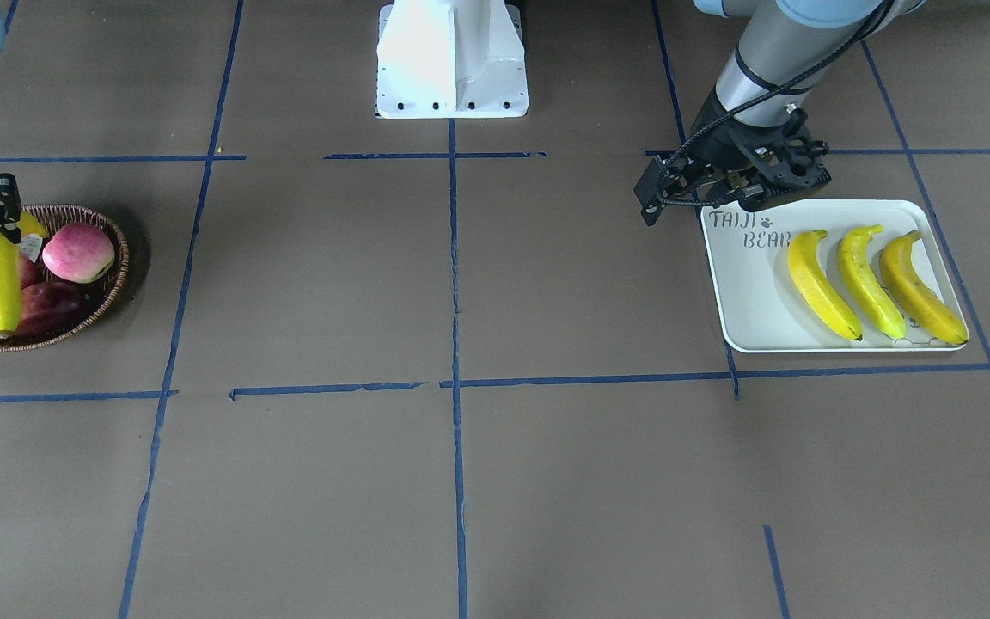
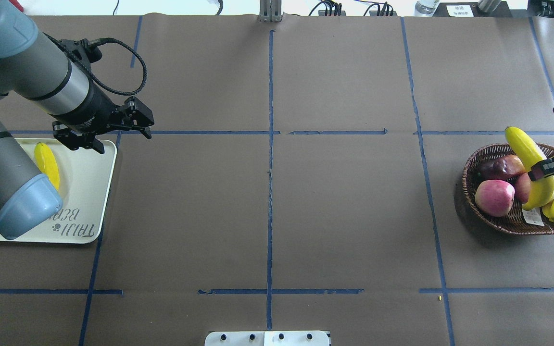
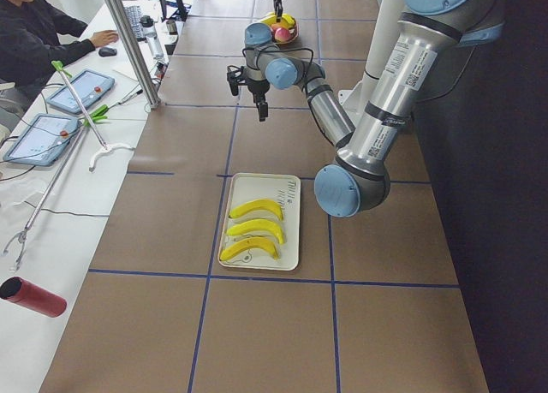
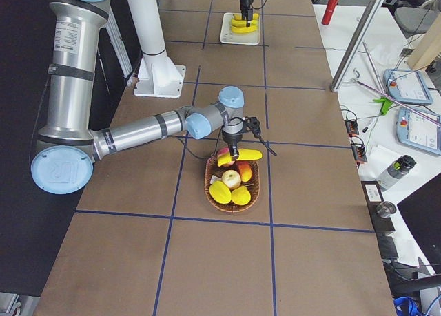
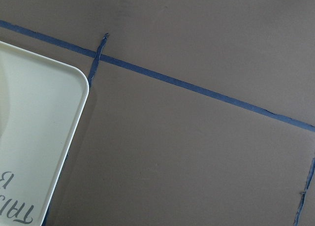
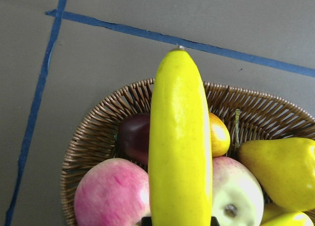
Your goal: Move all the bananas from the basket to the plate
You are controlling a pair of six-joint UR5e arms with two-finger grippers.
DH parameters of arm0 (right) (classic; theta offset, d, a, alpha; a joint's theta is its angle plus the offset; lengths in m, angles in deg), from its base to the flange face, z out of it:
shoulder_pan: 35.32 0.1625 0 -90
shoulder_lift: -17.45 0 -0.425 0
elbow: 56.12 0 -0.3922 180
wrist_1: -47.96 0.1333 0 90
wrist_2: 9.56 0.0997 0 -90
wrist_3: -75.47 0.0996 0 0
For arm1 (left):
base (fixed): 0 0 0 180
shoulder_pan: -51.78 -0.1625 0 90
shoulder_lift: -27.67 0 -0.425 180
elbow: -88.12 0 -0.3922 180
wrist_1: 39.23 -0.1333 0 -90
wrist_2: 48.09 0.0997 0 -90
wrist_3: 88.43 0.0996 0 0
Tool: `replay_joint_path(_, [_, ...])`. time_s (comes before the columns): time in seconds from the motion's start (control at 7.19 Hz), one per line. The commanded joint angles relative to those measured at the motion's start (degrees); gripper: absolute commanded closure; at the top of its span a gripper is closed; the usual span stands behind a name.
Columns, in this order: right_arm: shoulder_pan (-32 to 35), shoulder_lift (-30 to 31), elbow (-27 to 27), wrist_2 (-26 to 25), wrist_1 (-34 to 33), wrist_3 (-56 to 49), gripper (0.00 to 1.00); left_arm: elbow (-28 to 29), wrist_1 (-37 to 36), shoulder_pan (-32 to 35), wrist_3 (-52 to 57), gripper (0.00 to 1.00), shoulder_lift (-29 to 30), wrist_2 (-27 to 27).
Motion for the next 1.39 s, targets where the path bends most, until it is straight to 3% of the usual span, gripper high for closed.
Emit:
replay_joint_path(0.0, [6.79, 2.79, -5.5, 4.0, 0.07, -4.36, 0.99, 0.15, 0.0, -0.25, 0.06, 0.0, -0.19, 0.08])
replay_joint_path(0.28, [6.75, -4.02, -5.0, 11.2, 0.34, -0.12, 0.98, -0.64, 0.26, -0.51, -0.2, 0.0, 0.51, -0.01])
replay_joint_path(0.56, [-0.23, -16.84, -3.67, 12.12, 1.74, 22.48, 0.98, 0.05, 7.33, -2.27, -5.87, 0.0, 0.78, 0.08])
replay_joint_path(0.84, [-12.26, -27.32, -3.84, 1.71, 1.83, 39.39, 0.98, 0.41, 17.79, -2.98, -13.52, 0.01, 0.87, 0.08])
replay_joint_path(1.25, [-25.3, -33.42, -5.16, -10.44, 4.36, 46.67, 0.98, 3.56, 39.22, -3.15, -25.84, 0.01, 0.87, 0.08])
